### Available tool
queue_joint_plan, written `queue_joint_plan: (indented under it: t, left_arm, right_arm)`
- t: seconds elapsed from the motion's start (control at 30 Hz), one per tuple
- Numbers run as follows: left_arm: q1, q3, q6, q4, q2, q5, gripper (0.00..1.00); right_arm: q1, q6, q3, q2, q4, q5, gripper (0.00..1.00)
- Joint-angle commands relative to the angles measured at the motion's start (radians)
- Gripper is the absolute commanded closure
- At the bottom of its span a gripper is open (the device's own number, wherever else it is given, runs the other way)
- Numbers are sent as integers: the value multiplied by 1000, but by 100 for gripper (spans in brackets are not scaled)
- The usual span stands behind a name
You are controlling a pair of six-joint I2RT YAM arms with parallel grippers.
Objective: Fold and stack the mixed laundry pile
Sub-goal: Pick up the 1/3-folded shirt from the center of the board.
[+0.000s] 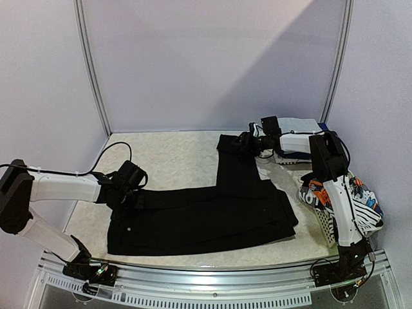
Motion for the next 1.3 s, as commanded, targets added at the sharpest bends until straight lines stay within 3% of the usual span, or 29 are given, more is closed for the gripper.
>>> queue_joint_plan:
  t: [0.0, 0.27, 0.4, 0.53, 0.87, 1.07, 1.27]
  left_arm:
    - [16, -24, -14, 54, 18, 19, 54]
    - [20, -68, -51, 127, 23, 19, 56]
    - [23, -69, -47, 144, 24, 20, 56]
    - [27, -65, -36, 150, 26, 22, 57]
    - [27, -86, -23, 208, 18, 65, 60]
    - [27, -105, -3, 284, 54, 87, 61]
    - [32, -85, 8, 370, 147, 78, 62]
  right_arm:
    - [-6, 35, 55, 55, 41, -4, 33]
    - [-6, 109, 103, 120, 184, -62, 48]
    - [-6, 108, 137, 142, 184, -69, 60]
    - [-6, 103, 162, 160, 184, -68, 65]
    - [-6, 88, 220, 208, 173, -59, 100]
    - [-4, 37, 208, 131, 121, -101, 100]
    - [19, -64, 84, -118, 41, -117, 100]
